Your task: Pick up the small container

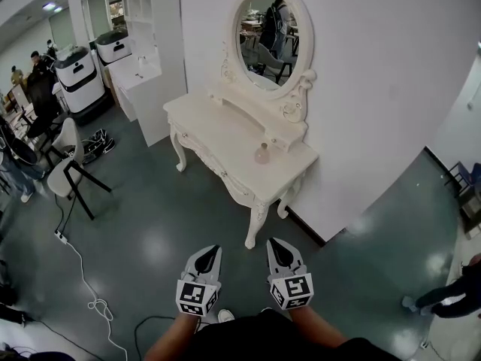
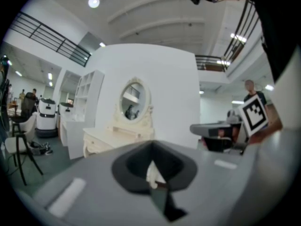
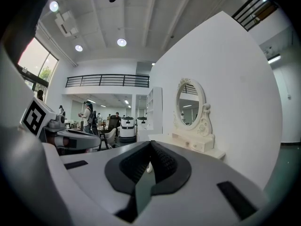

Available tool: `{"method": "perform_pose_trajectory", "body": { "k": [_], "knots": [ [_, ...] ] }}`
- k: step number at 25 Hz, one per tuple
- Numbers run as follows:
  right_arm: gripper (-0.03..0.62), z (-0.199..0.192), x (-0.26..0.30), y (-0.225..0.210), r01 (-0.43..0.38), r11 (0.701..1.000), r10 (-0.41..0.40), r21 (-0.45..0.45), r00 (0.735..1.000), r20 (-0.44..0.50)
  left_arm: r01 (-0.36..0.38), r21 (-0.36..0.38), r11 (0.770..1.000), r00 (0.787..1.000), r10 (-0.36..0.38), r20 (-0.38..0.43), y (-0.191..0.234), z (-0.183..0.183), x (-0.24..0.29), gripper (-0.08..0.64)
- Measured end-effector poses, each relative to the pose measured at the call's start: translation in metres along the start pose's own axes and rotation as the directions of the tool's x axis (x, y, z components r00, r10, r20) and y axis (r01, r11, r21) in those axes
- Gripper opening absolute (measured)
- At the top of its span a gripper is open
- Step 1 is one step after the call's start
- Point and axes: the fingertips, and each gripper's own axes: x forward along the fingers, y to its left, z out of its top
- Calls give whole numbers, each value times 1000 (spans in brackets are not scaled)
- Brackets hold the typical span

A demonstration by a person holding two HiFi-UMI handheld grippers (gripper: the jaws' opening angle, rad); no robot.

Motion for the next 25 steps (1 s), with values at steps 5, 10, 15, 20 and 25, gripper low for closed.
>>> {"method": "perform_pose_trajectory", "body": {
  "k": [5,10,15,20,25],
  "knots": [
    [6,8,8,2,11,1000,-11,-9,1000,8,22,0,1000,1000,-22,2,9,4,5,8],
    [6,12,24,-3,15,1000,-15,-15,1000,14,52,7,999,999,-52,6,14,7,23,8],
    [6,12,42,-17,9,1000,-9,-19,1000,11,60,13,998,998,-60,1,18,9,46,8],
    [6,12,66,-37,-2,1000,2,-18,1000,11,44,11,999,999,-44,-3,28,11,72,8],
    [6,13,97,-65,-14,1000,14,-8,1000,13,25,18,1000,1000,-25,-6,40,19,107,8]
  ]
}}
